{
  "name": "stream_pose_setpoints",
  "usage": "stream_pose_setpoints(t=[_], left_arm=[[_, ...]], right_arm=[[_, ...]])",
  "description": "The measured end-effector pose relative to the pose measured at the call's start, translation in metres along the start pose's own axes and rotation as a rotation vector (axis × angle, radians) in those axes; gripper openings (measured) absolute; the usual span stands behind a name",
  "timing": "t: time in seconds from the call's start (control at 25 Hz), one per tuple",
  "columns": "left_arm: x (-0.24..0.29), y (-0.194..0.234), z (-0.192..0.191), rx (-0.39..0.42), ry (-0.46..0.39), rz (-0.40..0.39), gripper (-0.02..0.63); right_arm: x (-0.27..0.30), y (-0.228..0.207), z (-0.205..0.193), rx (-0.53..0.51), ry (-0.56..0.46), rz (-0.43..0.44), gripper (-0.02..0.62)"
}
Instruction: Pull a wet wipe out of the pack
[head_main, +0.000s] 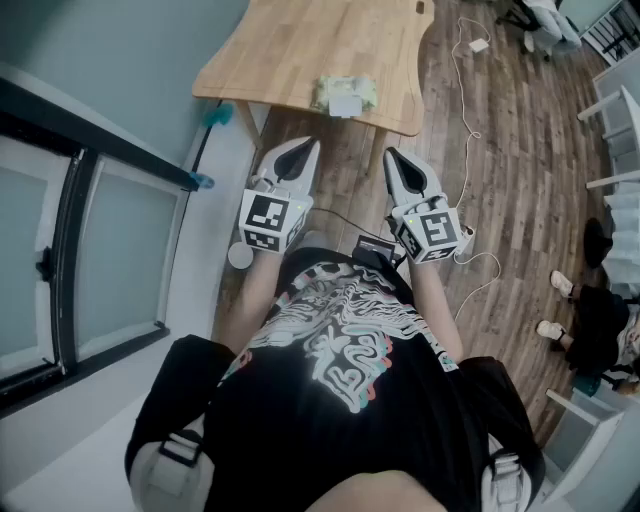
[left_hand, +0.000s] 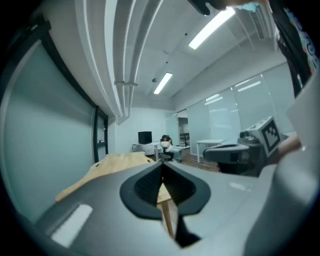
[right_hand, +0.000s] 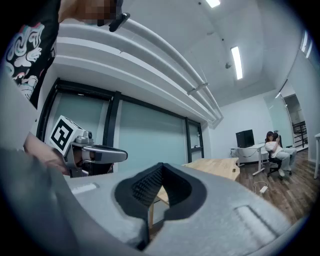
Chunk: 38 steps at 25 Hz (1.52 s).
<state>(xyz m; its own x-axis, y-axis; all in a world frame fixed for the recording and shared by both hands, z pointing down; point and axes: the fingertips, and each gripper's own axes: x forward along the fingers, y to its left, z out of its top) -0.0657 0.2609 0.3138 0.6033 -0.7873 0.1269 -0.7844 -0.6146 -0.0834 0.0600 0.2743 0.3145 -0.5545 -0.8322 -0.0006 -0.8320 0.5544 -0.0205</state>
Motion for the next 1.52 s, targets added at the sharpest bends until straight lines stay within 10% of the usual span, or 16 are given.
stream_pose_setpoints(t=[1.52], left_arm=[[0.035,0.035,-0.014,-0.06,0.022,0.063,-0.009]], right_arm=[[0.037,-0.039,-0.02,0.025,0.028,-0.009,-0.002]])
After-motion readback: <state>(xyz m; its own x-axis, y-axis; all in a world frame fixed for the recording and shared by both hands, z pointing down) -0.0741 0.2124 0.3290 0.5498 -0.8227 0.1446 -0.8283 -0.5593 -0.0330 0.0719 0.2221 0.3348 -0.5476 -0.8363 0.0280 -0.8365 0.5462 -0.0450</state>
